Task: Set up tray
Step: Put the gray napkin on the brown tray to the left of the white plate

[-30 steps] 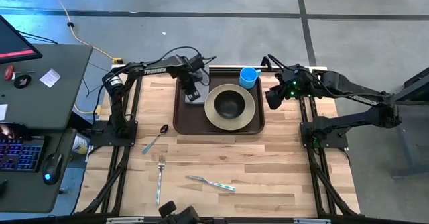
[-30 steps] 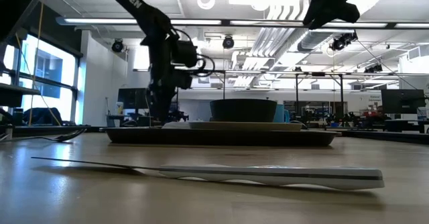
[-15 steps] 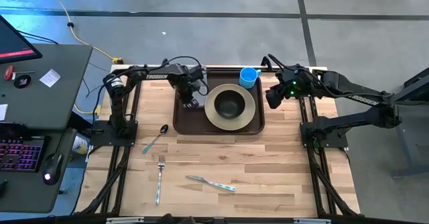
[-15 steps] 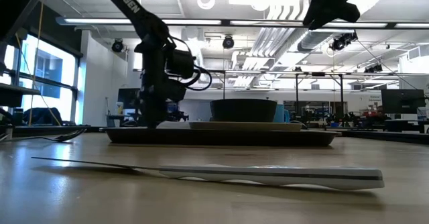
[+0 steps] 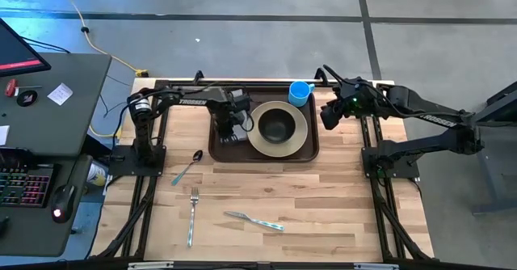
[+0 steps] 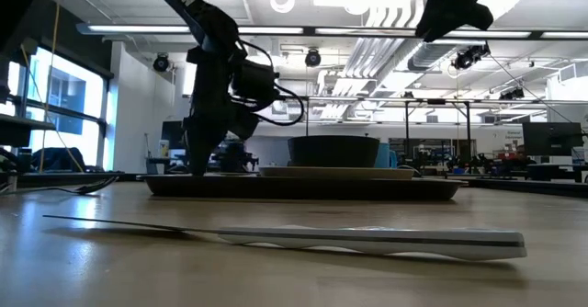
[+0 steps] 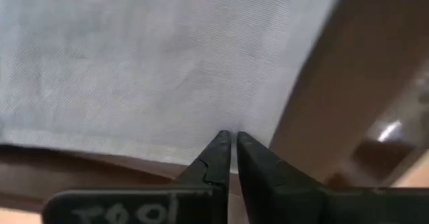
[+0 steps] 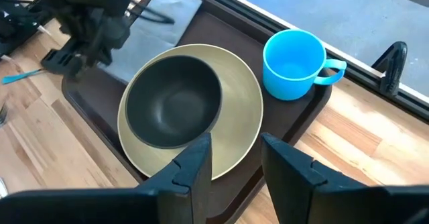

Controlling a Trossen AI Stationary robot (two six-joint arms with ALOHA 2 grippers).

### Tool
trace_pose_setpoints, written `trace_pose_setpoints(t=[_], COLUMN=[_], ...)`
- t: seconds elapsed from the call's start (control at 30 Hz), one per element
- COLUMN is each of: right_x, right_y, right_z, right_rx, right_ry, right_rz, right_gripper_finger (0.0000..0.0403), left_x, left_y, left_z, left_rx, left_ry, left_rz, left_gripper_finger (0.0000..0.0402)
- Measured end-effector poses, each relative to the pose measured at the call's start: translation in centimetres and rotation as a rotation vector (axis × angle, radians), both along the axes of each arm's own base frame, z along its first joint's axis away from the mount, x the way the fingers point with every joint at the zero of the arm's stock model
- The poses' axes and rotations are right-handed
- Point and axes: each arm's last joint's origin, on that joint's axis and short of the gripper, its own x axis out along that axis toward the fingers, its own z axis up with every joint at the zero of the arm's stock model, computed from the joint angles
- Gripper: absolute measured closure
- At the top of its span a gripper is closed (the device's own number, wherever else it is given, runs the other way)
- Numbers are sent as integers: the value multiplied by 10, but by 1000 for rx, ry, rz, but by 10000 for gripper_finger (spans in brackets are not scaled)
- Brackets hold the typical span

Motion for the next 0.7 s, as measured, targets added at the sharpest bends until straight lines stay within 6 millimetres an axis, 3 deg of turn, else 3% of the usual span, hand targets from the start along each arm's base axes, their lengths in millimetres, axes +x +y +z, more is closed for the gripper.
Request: trace_pose_setpoints(t=[0.27,0.53,0.7], right_x=[0,0,0], right_y=[0,0,0], right_z=[0,0,0], right_rx=[-13,-16,-27], right_ry=[9,12,19], right_rz=[16,20,30], right_gripper_finger=[284,284,284], left_x=[-2,-5,-6], left_y=[-21,-21,-26], left_z=[1,1,2], left_rx=[-19,-29,-63], left_ry=[88,115,133], left_rz=[-166,-156,-167], left_gripper_finger=[374,335,337])
